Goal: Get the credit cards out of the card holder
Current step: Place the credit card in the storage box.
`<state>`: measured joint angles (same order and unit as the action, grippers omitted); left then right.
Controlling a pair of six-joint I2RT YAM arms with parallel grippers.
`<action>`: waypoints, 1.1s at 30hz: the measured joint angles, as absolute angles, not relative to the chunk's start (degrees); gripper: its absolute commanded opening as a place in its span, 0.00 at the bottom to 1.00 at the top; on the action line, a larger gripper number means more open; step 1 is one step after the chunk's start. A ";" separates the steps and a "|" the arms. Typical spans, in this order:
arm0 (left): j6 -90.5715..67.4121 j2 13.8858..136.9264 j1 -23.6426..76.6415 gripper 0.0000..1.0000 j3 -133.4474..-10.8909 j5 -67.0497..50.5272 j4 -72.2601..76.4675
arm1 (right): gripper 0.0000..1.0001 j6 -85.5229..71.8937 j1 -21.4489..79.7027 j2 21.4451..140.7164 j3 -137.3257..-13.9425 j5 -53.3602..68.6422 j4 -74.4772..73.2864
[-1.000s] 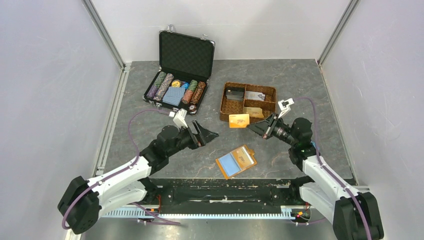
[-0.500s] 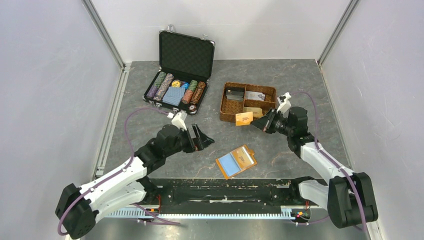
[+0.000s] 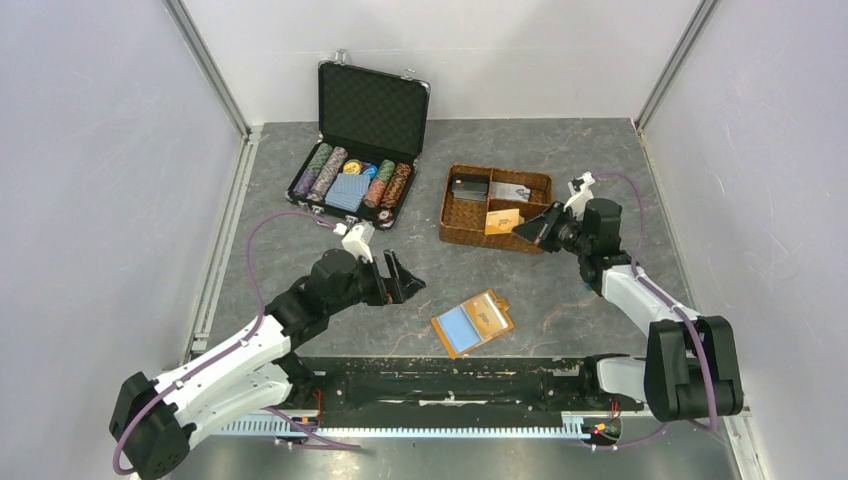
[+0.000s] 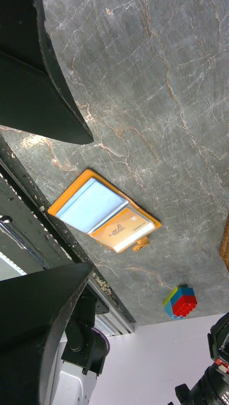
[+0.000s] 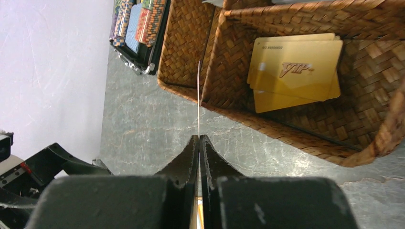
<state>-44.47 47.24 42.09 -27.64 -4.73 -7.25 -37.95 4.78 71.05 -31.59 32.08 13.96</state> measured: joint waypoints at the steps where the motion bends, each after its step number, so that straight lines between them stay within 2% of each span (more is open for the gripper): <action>1: -44.45 47.20 42.09 1.00 -27.64 -4.75 -7.27 | 0.00 -38.13 4.23 71.29 -31.83 32.18 14.11; 33: -43.75 44.82 42.09 1.00 -26.00 -4.73 -7.22 | 0.00 -39.48 0.95 89.38 -39.81 33.91 17.50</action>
